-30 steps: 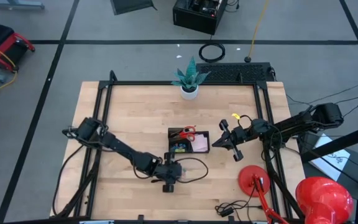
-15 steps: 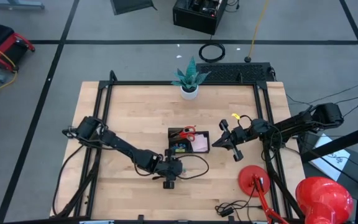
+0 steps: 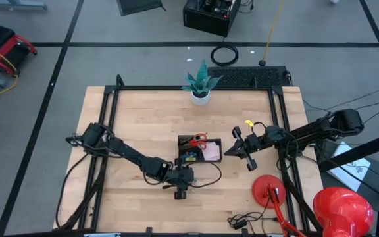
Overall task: Pick and place office supplies into organizer
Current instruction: Put the pink binder clip into the desk organizer
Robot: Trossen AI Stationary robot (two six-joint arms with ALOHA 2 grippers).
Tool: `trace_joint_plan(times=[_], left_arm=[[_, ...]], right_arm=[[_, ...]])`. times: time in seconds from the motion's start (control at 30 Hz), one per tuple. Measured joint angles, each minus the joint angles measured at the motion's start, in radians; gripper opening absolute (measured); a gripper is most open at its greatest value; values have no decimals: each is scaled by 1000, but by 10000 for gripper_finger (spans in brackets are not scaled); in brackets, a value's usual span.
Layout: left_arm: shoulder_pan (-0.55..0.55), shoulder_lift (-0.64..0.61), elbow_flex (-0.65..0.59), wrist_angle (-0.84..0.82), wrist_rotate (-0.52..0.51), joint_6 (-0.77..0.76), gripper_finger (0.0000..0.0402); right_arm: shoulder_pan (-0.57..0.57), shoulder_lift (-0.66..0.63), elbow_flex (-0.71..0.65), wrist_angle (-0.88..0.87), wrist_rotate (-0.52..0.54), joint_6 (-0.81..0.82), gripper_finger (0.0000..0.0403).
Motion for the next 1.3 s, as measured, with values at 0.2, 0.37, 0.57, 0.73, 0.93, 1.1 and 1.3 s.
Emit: trace_joint_plan(times=[0.2,0.37,0.57,0.73,0.93,1.1,1.3], left_arm=[[-3,0,0,13,-5,-30,179],[-2,8,0,12,-4,-26,179],[-1,23,1,38,23,-34,179],[0,39,2,61,51,-29,179],[3,39,1,52,52,-6,179],[3,39,3,16,38,5,179],[2,39,3,15,36,29,179]], right_arm=[[0,0,0,-9,0,-8,4],[0,0,0,-16,0,-23,4],[0,0,0,-14,0,-22,4],[0,0,0,-21,4,-23,4],[0,0,0,-22,4,-26,4],[0,0,0,-22,4,-24,4],[0,0,0,-23,4,-23,4]])
